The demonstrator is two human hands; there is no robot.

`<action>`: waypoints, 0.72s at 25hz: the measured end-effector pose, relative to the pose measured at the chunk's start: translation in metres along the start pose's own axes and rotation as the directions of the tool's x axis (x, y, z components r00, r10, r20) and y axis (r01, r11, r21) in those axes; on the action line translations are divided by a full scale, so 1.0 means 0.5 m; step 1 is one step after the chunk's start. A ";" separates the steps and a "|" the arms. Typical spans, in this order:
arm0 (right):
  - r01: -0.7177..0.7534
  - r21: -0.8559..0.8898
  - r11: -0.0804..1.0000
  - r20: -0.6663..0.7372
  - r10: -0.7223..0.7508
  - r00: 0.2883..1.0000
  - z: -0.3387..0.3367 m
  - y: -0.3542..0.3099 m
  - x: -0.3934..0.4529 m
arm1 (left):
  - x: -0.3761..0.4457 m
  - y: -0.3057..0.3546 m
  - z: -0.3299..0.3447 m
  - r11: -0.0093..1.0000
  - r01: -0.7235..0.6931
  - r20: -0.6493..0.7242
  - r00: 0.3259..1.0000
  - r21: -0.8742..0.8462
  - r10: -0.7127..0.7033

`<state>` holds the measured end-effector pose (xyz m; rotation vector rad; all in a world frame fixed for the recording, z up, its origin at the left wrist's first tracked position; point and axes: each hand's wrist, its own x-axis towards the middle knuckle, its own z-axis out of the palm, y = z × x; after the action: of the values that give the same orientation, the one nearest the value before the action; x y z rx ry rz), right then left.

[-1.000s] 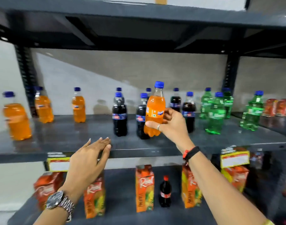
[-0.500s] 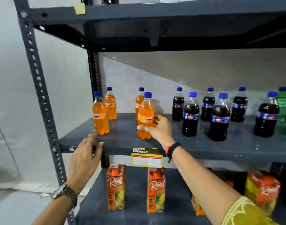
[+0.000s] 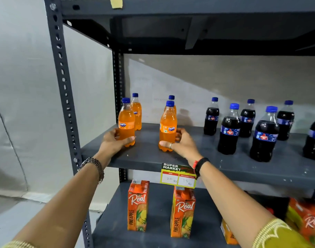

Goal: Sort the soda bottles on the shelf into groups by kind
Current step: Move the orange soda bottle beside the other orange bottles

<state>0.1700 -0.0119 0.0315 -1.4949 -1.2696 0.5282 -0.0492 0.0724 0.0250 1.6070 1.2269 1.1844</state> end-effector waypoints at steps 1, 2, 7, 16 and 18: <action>-0.019 0.070 0.997 0.022 0.018 1.000 -0.002 0.004 -0.002 | 0.006 -0.004 -0.003 0.999 0.011 -0.014 1.000 -0.044 -0.012; -0.031 0.121 0.992 0.034 0.027 0.999 -0.003 0.006 -0.002 | 0.009 -0.007 -0.005 0.997 0.013 -0.019 1.000 -0.074 -0.014; -0.039 0.106 0.994 0.014 0.038 0.999 0.000 0.013 0.005 | 0.009 -0.007 -0.002 0.996 0.017 -0.069 0.997 -0.082 -0.022; -0.061 0.097 0.993 0.001 0.061 0.998 0.004 0.030 0.021 | -0.006 -0.001 0.002 1.000 -0.020 -0.097 0.995 0.011 0.021; -0.063 0.107 0.992 0.007 0.062 0.998 0.004 0.030 0.022 | -0.008 -0.001 0.002 1.000 -0.022 -0.093 0.995 0.016 0.024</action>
<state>0.1786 0.0009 0.0204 -1.4480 -1.1820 0.6309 -0.0488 0.0685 0.0236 1.5965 1.2820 1.2800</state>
